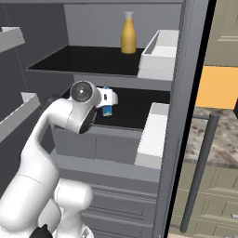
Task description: Take out the milk from the fridge and place it on the tray on the counter. Then take the sugar cube near the tray and place it in the tray.
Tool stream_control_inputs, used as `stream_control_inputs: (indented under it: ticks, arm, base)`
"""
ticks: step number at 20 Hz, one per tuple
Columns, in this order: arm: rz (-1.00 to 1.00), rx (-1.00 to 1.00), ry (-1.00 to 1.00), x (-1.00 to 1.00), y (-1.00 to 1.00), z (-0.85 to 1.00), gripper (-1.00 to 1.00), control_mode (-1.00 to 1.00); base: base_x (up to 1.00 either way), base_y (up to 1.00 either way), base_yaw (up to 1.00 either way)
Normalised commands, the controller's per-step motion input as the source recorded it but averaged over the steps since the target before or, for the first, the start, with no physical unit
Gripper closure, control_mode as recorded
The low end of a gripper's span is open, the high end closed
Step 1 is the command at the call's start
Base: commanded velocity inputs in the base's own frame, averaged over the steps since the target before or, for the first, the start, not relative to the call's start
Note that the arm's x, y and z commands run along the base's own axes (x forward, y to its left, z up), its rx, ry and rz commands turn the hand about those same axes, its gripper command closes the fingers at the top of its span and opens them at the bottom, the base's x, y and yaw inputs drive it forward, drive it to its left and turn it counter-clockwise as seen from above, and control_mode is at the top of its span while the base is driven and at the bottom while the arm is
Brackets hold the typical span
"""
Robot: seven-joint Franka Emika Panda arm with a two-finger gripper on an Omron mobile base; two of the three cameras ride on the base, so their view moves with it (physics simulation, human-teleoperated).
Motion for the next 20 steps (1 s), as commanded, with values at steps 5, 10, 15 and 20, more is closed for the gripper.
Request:
stream_control_inputs:
  ticks: [5,10,15,20]
  arm:
    - [0.08,0.0,-0.01,0.27,0.0,-0.15,-1.0,-1.0]
    - [0.05,0.0,-0.04,0.28,0.0,-0.27,-1.0,-1.0]
    - [0.01,0.0,0.0,0.13,0.0,-0.06,-1.0,-1.0]
    - [0.0,0.0,0.0,0.14,0.0,0.0,-1.0,-1.0]
  base:
    - [0.0,0.0,0.0]
    - [0.0,0.0,0.0]
    - [0.0,0.0,0.0]
    - [0.0,0.0,0.0]
